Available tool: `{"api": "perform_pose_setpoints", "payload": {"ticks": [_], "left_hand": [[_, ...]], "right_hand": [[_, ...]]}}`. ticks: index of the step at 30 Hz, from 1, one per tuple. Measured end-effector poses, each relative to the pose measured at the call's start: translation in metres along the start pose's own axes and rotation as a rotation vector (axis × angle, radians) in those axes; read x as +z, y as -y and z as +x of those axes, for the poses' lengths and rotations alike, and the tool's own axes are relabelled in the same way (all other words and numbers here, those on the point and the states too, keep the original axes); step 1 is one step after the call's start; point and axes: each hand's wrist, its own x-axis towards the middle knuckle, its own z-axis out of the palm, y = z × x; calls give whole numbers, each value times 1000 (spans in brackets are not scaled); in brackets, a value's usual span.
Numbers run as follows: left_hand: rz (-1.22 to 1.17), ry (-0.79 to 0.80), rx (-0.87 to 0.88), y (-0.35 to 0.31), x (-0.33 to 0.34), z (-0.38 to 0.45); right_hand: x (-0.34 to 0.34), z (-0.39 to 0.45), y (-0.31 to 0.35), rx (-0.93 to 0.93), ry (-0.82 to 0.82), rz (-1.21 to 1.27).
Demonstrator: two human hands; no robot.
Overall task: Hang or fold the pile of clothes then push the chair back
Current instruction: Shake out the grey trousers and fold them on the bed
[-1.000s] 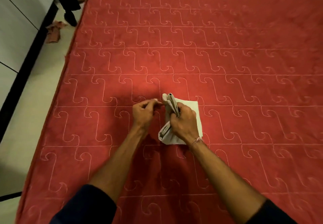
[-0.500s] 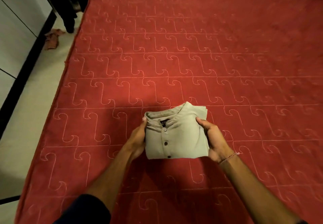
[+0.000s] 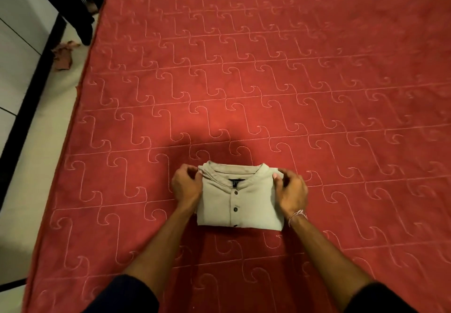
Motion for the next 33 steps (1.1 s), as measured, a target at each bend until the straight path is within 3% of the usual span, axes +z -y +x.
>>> {"api": "perform_pose_setpoints", "payload": {"ticks": [3,7,15,20,23,26,29,33], "left_hand": [[1,-37,40,-6,-1,1],[-82,-35,44,-13,3,-3],[-131,58,-75,-3,17,6],[175,-80,26,3,16,-2],[399,-15,-10,1,22,-16],[489,28,-53,-7,29,-28],[422,53,-114,-10,28,-30],[116,93,-75,-5,13,-32]], "right_hand": [[-2,9,-4,-60,-35,-37],[-7,15,-3,-189,-62,146],[2,27,-4,-3,86,322],[-1,20,-6,-25,1,58],[2,9,-8,117,64,-119],[13,5,-12,133,154,-183],[19,7,-16,143,175,-15],[10,-11,-7,14,155,159]]}}
